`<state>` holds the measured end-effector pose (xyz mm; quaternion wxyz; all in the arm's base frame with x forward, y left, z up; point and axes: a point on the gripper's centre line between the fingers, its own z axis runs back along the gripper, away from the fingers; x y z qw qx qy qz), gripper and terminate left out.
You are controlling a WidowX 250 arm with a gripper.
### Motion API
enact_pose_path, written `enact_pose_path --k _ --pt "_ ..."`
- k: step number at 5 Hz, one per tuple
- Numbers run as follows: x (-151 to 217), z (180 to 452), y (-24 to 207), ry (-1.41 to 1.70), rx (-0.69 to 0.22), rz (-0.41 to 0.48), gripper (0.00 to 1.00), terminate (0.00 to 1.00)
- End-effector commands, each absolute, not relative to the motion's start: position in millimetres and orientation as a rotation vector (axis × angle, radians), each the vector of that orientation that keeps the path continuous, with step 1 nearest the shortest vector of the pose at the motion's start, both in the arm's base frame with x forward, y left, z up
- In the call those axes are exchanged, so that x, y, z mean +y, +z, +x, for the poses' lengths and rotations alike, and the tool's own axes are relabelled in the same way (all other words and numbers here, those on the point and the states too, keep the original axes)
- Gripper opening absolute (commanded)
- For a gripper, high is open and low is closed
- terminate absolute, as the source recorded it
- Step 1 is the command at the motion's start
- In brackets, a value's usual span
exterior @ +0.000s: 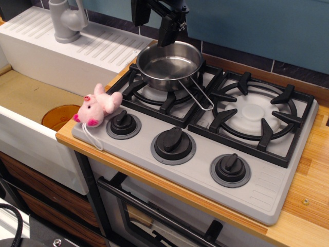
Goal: Put pan on stove and put stuffedpig in pan
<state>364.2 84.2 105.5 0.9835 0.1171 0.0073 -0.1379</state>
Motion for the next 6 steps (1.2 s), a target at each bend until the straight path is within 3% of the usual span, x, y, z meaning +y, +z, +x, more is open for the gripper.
enact_pose_path --k 1,2,4,6 --pt "82.5 371.9 141.9 -0.268 -0.083 0.265 1.0 0.0" --pt "99.3 347.6 143.8 -0.228 -0.127 0.216 1.0 0.0" --pt "116.9 311.1 137.8 -0.193 -0.178 0.207 1.0 0.0" --pt "129.9 281.3 112.5 -0.174 -0.252 0.243 1.0 0.0"
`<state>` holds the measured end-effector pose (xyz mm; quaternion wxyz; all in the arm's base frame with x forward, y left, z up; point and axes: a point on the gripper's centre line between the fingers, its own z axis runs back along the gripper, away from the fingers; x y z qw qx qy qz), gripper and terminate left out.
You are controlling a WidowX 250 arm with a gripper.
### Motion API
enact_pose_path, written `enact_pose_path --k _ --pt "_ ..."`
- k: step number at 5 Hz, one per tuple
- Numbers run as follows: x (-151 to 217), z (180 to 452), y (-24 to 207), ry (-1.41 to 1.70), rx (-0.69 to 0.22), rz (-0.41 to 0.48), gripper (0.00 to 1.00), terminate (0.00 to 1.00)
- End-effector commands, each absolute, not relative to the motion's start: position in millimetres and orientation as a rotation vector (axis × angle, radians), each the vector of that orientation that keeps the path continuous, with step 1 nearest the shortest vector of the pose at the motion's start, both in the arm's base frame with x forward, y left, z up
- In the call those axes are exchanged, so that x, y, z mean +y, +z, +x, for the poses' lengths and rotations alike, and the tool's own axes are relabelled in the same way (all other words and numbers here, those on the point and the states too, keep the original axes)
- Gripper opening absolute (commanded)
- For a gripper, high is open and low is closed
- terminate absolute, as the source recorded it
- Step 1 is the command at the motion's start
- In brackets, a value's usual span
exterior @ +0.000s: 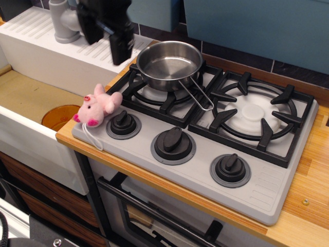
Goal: Put pan on stove and put stuffedpig in pan
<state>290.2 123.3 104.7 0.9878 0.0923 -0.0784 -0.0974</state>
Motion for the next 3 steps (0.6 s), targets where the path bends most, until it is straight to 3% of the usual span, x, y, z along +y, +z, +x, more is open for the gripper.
enact_pose_path --k 1,3 --pt "133.3 271.5 99.7 -0.17 -0.285 0.256 1.0 0.0" --pt "128.0 261.3 76.3 -0.156 -0.318 0.293 1.0 0.0"
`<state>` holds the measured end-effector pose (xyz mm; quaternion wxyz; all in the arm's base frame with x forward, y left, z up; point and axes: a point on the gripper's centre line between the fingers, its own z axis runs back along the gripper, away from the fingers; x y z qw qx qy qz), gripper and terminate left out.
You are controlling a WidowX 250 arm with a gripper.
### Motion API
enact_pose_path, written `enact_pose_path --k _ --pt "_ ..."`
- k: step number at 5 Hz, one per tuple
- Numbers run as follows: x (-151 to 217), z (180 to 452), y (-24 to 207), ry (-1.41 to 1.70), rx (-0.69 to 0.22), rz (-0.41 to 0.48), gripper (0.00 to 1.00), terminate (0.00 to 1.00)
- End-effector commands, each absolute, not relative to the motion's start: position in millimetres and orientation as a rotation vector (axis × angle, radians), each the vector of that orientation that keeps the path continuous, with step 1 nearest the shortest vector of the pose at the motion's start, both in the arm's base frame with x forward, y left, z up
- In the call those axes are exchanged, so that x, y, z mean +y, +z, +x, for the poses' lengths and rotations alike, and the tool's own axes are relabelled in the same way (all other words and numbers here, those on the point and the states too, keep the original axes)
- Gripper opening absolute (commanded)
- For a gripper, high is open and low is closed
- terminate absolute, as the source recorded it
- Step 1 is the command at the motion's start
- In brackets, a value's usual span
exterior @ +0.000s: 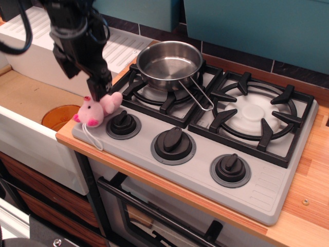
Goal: Put pan on stove and put stuffedpig in pan
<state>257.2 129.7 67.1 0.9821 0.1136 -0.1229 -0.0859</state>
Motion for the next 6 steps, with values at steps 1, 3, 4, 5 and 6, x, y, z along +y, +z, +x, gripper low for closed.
enact_pose_path --k 1,3,4,5,6 --pt "120.1 263.3 68.6 -0.134 -0.307 0.302 1.0 0.0" --pt "116.6 281.6 39.0 -0.161 -0.318 0.24 1.0 0.0" --pt "117.6 285.4 29.8 -0.167 -0.318 0.223 1.0 0.0" --pt "114.8 283.4 25.2 -0.142 -0.293 0.217 0.0 0.0" --pt "112.7 280.9 30.5 -0.122 -0.267 0.216 0.0 0.0"
